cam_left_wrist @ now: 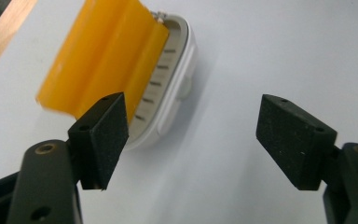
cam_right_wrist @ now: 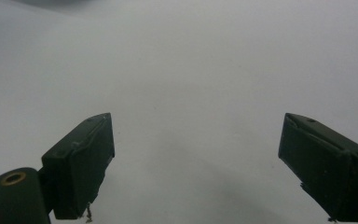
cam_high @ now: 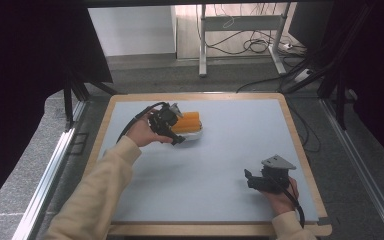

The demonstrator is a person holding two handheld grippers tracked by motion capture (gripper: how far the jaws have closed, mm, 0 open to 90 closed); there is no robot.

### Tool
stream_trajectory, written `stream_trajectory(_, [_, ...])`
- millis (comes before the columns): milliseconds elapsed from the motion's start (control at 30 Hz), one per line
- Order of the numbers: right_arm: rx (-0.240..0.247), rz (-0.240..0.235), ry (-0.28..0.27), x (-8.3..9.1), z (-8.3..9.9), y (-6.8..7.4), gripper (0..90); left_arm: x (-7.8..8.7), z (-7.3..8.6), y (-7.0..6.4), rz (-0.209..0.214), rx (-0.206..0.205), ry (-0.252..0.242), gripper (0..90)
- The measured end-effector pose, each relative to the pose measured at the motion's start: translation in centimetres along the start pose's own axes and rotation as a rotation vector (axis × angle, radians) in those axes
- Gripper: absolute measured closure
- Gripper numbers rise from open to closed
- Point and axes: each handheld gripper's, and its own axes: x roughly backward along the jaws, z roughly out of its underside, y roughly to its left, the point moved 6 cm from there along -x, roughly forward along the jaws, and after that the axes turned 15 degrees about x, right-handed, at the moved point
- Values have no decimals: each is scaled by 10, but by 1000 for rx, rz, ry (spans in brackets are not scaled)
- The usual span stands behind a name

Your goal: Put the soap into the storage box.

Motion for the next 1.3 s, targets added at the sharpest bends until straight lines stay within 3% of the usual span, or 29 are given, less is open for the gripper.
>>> stream_trajectory(167, [3, -2, 0, 0, 0, 1, 107, -2, 21, -6, -13, 19, -17, 224])
stream_trajectory(300, [6, 1, 5, 0, -1, 2, 107, -2, 50, -13, 7, 58, -39, 213])
stream_trajectory(533, [7, -4, 9, -2, 0, 3, 107, 1, 88, -16, 2, 114, -62, 213])
stream_trajectory(700, [8, 0, 10, -1, 0, 2, 107, 2, 107, -19, -13, 143, -46, 211])
stream_trajectory(733, [12, -2, 9, -1, 0, 3, 107, 3, 118, -22, -23, 146, -34, 206])
stream_trajectory(833, [12, -3, 12, -3, 0, 3, 107, 2, 131, -24, -2, 185, -71, 206])
stream_trajectory(967, [17, -4, 13, -3, 0, 5, 107, -3, 140, -21, -21, 177, -23, 195])
stream_trajectory(1067, [22, 0, 9, -2, -1, 5, 107, 0, 140, -22, 3, 200, -62, 199])
stream_trajectory(1300, [20, 5, 14, -2, 1, 1, 107, 3, 140, -23, -18, 206, -80, 184])
